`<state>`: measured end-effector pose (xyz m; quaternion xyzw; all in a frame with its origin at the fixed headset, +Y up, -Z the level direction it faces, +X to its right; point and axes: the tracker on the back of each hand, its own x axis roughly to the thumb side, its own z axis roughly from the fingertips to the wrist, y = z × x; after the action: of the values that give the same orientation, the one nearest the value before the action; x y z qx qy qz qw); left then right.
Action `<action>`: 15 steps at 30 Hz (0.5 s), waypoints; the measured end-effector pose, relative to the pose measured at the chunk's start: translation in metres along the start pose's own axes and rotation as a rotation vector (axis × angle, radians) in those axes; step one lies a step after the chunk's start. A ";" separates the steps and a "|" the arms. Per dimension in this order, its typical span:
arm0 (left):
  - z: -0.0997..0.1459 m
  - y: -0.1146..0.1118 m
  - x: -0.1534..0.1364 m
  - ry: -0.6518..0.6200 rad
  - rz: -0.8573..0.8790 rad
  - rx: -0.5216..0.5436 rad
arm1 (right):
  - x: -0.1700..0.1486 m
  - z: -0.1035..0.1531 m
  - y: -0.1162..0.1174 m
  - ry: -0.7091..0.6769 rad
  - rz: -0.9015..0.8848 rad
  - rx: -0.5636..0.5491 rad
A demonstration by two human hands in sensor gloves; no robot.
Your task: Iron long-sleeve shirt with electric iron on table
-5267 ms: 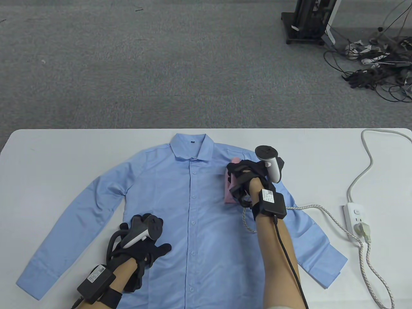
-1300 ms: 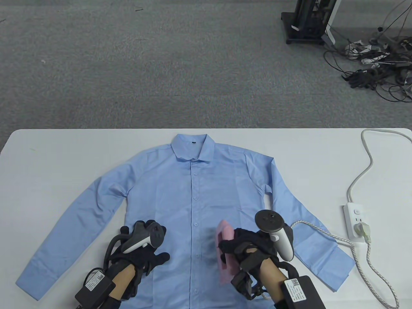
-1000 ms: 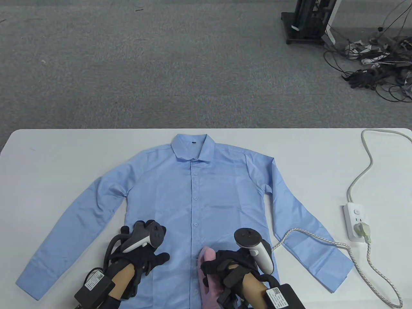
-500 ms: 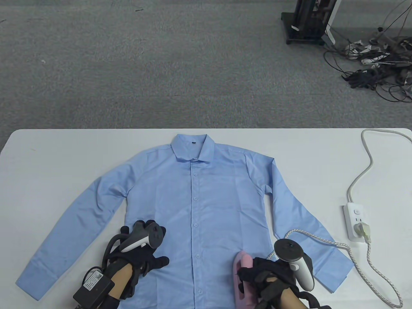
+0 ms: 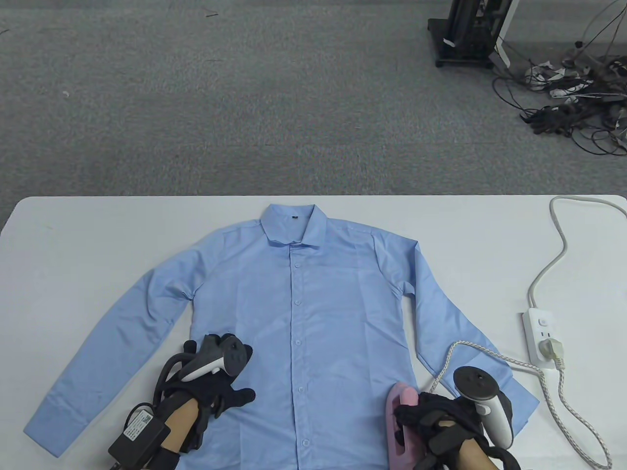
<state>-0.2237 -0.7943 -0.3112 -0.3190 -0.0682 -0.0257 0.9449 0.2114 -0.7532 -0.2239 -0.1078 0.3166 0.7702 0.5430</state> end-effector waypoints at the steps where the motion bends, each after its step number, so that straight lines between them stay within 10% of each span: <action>1: 0.005 0.006 -0.007 0.002 0.051 0.039 | 0.010 0.000 -0.001 -0.024 -0.017 0.044; 7: 0.014 0.016 -0.053 0.093 0.225 0.098 | 0.119 -0.007 0.009 -0.222 0.014 0.201; 15: 0.007 0.009 -0.076 0.138 0.311 0.034 | 0.255 -0.073 0.086 -0.392 0.180 0.182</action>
<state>-0.2993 -0.7825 -0.3223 -0.3071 0.0467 0.1004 0.9452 0.0217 -0.6192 -0.3789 0.1219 0.2819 0.7900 0.5306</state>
